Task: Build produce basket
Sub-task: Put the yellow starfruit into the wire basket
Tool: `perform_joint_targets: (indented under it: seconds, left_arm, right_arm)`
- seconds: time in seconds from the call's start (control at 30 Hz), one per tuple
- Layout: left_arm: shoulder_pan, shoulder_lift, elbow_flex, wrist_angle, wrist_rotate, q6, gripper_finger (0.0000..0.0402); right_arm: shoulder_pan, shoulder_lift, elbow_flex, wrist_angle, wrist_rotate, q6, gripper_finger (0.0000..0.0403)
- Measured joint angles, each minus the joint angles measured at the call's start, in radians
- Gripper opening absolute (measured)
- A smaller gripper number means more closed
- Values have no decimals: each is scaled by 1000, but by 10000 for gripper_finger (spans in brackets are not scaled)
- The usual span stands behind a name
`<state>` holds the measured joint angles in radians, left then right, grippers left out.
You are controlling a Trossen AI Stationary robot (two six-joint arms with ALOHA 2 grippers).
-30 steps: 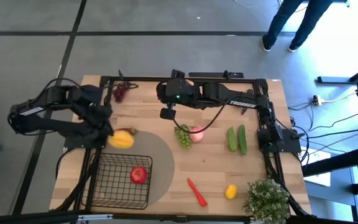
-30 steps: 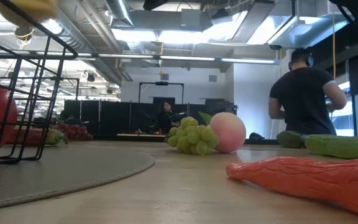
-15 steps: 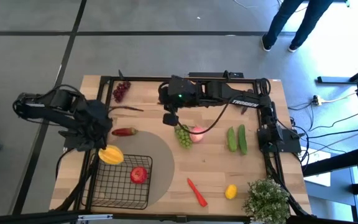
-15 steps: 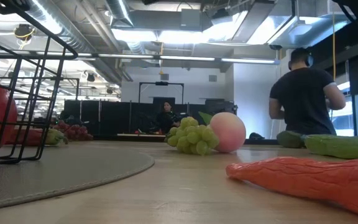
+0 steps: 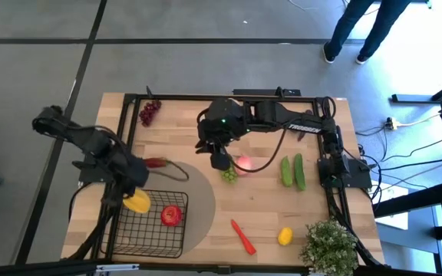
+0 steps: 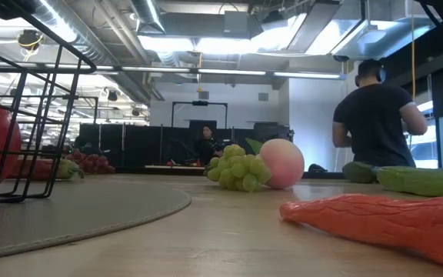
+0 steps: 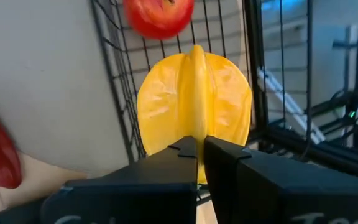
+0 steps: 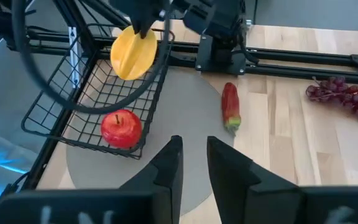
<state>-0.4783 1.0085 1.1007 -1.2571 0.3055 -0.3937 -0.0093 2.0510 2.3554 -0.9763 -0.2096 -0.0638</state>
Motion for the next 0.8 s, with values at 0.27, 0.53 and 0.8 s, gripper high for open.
perform_joint_targets:
  seconds: [0.27, 0.53, 0.8]
  left_arm:
    - [-117, 153, 0, 40, -59, -43, 0]
    - [-143, 292, 0, 117, -123, -131, 0]
    - [-147, 401, 0, 135, -115, -155, 0]
  right_arm:
    - [1, 0, 0, -8, -62, 3, 71]
    - [14, -1, 0, -85, -169, -36, 71]
    - [37, -1, 0, -127, -169, -104, 71]
